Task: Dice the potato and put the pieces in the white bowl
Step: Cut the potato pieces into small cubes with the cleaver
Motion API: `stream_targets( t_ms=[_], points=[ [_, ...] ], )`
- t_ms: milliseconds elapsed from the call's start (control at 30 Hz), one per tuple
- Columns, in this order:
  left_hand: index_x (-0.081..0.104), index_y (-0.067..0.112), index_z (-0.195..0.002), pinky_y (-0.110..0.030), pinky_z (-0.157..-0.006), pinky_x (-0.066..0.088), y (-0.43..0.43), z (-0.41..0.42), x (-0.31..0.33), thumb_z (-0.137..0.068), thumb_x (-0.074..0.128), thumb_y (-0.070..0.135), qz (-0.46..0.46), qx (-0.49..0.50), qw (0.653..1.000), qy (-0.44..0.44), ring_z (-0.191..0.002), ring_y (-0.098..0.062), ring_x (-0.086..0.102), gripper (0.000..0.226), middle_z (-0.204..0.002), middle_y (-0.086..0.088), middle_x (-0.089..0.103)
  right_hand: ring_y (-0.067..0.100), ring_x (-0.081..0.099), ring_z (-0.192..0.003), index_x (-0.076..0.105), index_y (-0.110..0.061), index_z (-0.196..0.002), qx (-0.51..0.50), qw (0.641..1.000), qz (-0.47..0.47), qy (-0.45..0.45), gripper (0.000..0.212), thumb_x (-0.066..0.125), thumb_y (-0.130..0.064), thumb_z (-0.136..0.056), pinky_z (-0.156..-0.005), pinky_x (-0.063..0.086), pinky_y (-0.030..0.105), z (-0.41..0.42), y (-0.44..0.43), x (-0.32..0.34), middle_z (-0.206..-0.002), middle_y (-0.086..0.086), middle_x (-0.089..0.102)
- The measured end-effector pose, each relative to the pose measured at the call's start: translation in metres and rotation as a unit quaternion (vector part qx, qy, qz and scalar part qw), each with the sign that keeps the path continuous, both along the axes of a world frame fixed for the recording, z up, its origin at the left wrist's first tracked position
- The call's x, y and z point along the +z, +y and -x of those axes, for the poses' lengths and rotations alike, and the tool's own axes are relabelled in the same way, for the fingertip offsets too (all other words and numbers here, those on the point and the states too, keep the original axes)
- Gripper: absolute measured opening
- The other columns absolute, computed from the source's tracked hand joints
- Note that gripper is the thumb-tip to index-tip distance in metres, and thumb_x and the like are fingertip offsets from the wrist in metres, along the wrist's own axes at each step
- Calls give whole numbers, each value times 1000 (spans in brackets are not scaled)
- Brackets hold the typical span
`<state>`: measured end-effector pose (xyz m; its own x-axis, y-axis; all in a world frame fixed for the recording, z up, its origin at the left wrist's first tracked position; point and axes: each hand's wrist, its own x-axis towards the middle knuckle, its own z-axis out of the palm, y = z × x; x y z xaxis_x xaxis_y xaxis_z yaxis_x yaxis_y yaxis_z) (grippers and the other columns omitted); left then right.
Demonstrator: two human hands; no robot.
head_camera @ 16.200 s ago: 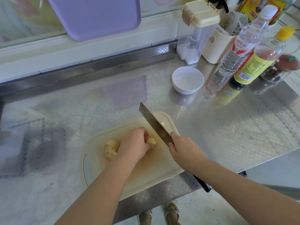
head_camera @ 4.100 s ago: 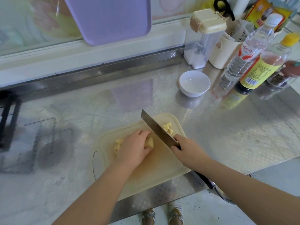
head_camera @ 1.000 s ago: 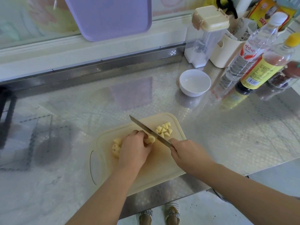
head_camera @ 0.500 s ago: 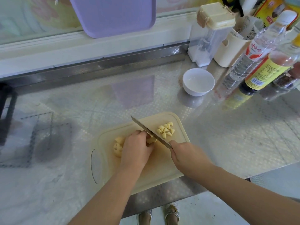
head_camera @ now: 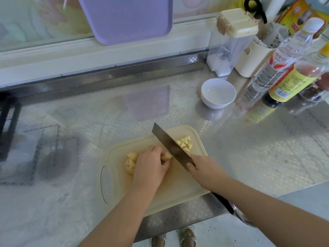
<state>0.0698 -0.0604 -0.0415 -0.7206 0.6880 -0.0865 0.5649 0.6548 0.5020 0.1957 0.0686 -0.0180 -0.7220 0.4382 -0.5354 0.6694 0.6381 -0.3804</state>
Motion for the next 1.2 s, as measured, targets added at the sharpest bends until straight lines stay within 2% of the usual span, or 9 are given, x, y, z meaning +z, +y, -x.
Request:
stream_targets(
  t_ms=[133,300,433,567,767,867,1067,1200],
  points=[
    [63,25,-110,-36,-82,52,-1,0,0,-79,73,34,-2,-4,1000,4,-87,-16,60,34,-103,8,60,18,63,-81,58,-19,-107,-9,1000,1,6,27,35,-34,-107,-79,57,40,-4,2,1,-90,1,63],
    [69,24,-104,-35,-81,53,-3,4,0,-81,74,32,3,-13,999,-32,-83,-15,60,25,-99,8,57,20,61,-78,55,-20,-106,10,1000,-8,23,25,34,-34,-107,-77,57,43,-10,0,11,-85,2,61],
    [70,19,-103,-29,-76,52,-2,7,2,-82,74,27,6,-10,999,-35,-80,-12,59,23,-97,5,61,19,58,-72,52,-20,-101,19,999,-13,44,23,35,-33,-107,-69,52,39,-9,0,18,-76,-1,54],
    [69,21,-100,-30,-76,53,0,5,2,-83,74,31,-1,-7,1000,-29,-80,-11,61,20,-96,6,64,19,60,-74,55,-19,-105,26,999,-10,42,25,34,-33,-107,-72,55,40,-9,0,20,-77,-1,55],
    [68,21,-92,-34,-73,54,-2,2,-2,-84,74,32,-19,-11,1000,-7,-77,-12,60,14,-89,8,64,14,58,-70,55,-21,-104,26,999,-10,41,25,34,-33,-107,-66,53,34,-8,1,18,-76,-3,55],
    [68,22,-92,-37,-74,54,-3,2,-4,-83,74,31,-23,-15,1000,-5,-79,-14,61,14,-89,8,65,14,58,-71,56,-21,-106,27,999,-8,40,25,34,-33,-107,-68,54,35,-8,0,17,-77,-4,56],
    [70,20,-92,-38,-75,53,-4,1,-8,-83,75,29,-28,-15,999,-6,-80,-16,62,14,-89,6,67,8,52,-66,47,-26,-95,37,998,-11,40,19,34,-32,-107,-57,36,20,-6,-3,14,-73,-8,50],
    [70,20,-91,-37,-74,52,-4,1,-9,-83,75,28,-34,-17,999,-2,-79,-18,62,13,-89,5,68,9,51,-66,47,-25,-96,38,999,-13,34,18,33,-31,-107,-62,44,24,-3,-6,10,-74,-8,48]
  ],
)
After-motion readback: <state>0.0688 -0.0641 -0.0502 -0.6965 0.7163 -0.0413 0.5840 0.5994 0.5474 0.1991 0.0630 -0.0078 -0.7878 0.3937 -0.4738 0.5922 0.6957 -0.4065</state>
